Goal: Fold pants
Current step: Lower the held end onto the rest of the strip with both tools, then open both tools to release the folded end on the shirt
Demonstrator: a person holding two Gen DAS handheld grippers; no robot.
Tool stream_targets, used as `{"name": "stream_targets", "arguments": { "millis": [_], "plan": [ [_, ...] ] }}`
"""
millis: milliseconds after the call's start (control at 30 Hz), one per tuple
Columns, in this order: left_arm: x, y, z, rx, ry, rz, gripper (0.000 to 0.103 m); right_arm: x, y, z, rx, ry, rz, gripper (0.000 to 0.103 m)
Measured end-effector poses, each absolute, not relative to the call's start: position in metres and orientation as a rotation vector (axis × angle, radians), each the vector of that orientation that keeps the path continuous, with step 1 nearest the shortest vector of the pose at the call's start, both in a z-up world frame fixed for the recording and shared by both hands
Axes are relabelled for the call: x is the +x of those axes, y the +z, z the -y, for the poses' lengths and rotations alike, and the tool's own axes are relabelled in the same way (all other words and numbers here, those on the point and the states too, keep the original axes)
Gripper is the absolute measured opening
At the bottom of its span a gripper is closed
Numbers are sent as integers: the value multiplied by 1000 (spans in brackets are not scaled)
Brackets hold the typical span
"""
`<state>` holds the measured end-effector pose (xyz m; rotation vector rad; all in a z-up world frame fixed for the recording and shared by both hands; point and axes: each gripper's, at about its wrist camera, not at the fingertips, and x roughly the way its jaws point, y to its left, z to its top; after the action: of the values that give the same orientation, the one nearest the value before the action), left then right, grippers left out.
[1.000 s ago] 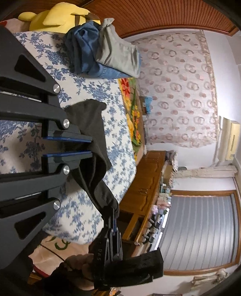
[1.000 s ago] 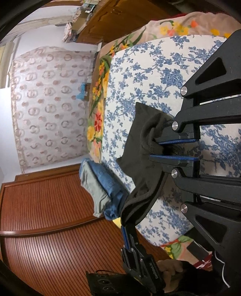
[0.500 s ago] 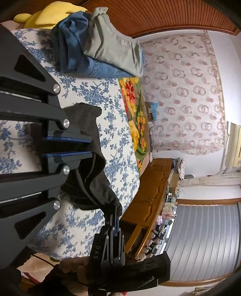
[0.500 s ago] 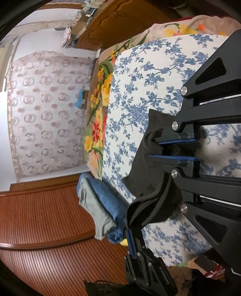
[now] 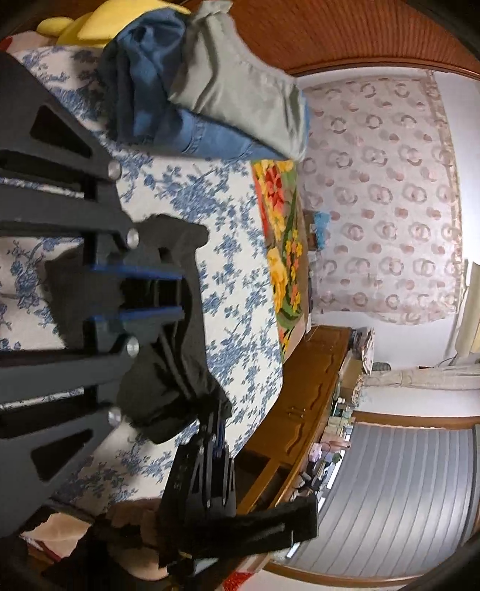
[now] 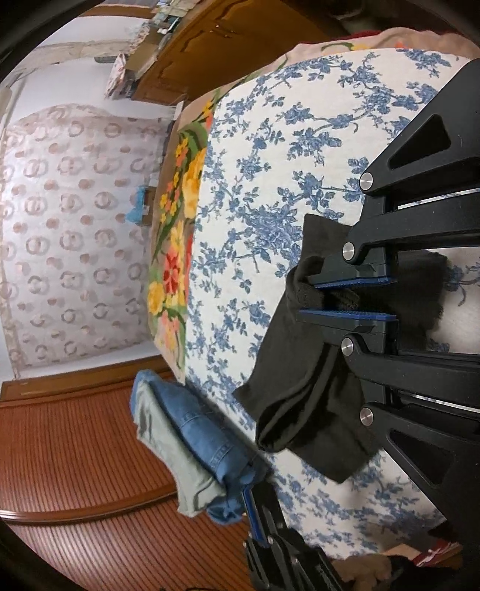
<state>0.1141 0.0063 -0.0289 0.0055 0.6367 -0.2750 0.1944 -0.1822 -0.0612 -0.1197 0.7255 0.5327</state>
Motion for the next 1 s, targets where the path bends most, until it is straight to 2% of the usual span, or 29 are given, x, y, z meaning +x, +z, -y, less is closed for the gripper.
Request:
{"name": "stream_targets", "arguments": {
  "millis": [167,600,767,900,1000],
  "plan": [
    [115,-44,-9,-6,-305,-694,31,203,-68,180,-128,524,-739,8],
    [117,-88,-16,1,-256,-802,31,220,-67,172,-154,510,-720,8],
    [118,-96,-20,-5,-253,-816,32,215,-64,180,-162,487,-720,21],
    [117,-97,-20,-16,-254,-823,32,204,-58,193,-157,485,-713,25],
    [120,-99,-25,-44,-261,-826,33,193,-57,204,-144,494,-715,35]
  ]
}}
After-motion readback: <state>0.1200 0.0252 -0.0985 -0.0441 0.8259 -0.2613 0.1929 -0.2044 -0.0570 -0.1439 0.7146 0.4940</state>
